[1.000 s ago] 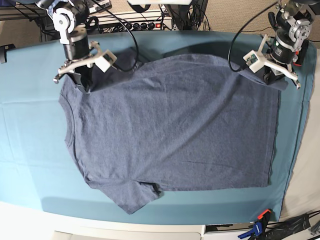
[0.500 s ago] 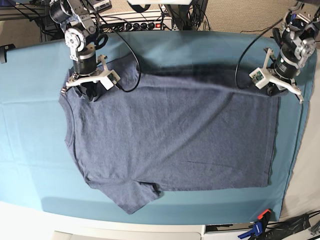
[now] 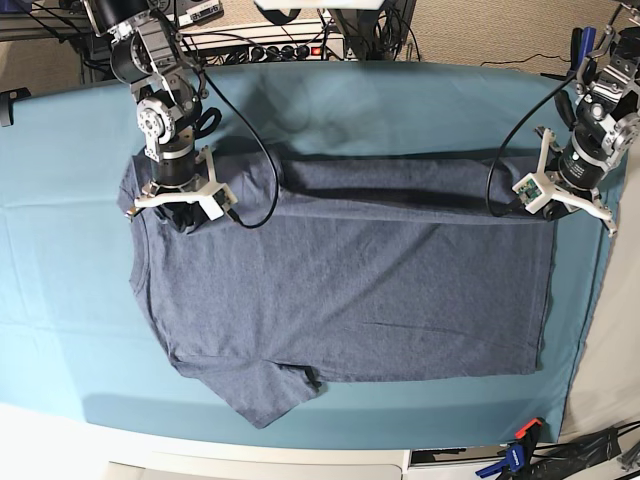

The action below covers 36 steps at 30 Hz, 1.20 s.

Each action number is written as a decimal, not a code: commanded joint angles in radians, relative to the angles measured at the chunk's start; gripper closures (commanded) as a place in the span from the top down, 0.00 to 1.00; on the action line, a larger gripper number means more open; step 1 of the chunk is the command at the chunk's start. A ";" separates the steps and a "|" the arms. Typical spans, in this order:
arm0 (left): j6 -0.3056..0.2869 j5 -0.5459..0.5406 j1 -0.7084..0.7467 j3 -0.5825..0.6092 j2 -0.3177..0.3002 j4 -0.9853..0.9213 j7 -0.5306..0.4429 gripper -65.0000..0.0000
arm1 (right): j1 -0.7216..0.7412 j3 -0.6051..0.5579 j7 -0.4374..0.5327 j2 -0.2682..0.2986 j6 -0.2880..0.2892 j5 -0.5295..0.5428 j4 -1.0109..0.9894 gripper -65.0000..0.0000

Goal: Fold the T-shirt properly
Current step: 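Lift the sleeve-side edge with both grippers and fold it over the shirt body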

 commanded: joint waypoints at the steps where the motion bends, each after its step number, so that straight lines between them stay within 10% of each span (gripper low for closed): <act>1: 0.015 0.000 -0.012 -0.010 -0.019 0.012 -0.004 0.00 | 0.019 0.008 0.013 0.011 -0.022 -0.013 0.015 0.00; 36: -0.008 -0.014 -0.018 -0.009 -0.021 0.012 -0.030 0.00 | 0.085 0.008 0.071 0.011 -0.021 0.040 -0.002 0.00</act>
